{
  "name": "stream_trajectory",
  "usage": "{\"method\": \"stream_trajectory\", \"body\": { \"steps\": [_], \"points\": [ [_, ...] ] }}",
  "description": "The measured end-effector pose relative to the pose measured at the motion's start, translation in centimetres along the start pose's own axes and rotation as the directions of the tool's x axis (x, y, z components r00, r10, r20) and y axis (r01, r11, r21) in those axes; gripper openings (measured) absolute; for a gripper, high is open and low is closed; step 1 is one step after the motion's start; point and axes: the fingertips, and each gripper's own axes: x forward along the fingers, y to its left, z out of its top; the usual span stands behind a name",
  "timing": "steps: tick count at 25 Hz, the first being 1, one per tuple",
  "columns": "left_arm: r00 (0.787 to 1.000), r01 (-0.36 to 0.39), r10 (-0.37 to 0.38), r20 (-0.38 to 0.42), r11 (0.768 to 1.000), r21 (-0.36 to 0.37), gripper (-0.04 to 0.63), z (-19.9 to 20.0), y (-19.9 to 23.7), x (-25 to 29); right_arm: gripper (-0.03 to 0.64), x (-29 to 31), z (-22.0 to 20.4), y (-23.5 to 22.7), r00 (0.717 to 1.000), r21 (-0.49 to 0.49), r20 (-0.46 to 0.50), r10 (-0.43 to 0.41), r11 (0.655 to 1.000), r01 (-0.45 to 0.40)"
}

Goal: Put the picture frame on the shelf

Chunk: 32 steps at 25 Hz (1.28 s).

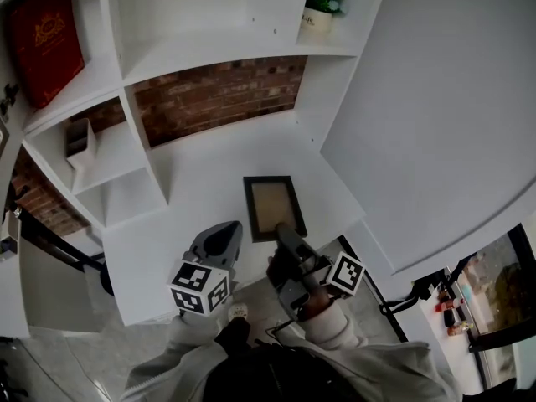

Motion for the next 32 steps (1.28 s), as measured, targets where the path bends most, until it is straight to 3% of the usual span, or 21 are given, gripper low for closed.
{"method": "stream_trajectory", "body": {
  "steps": [13,25,32],
  "points": [
    [1.000,0.003,-0.005,0.022,0.998,0.069,0.003,7.9,4.5,6.0,0.067,9.7,5.6,4.1,0.996,-0.028,-0.071,0.055,0.998,-0.057],
    [0.999,0.019,-0.024,0.048,0.993,0.115,0.003,16.8,8.6,9.8,0.067,17.0,9.5,10.6,0.986,-0.068,-0.100,0.130,0.988,-0.137],
    [0.999,0.039,-0.044,0.028,0.985,0.167,0.003,20.7,10.0,11.8,0.067,20.6,11.3,13.4,0.980,-0.084,-0.134,0.148,0.984,-0.160]
  ]
}}
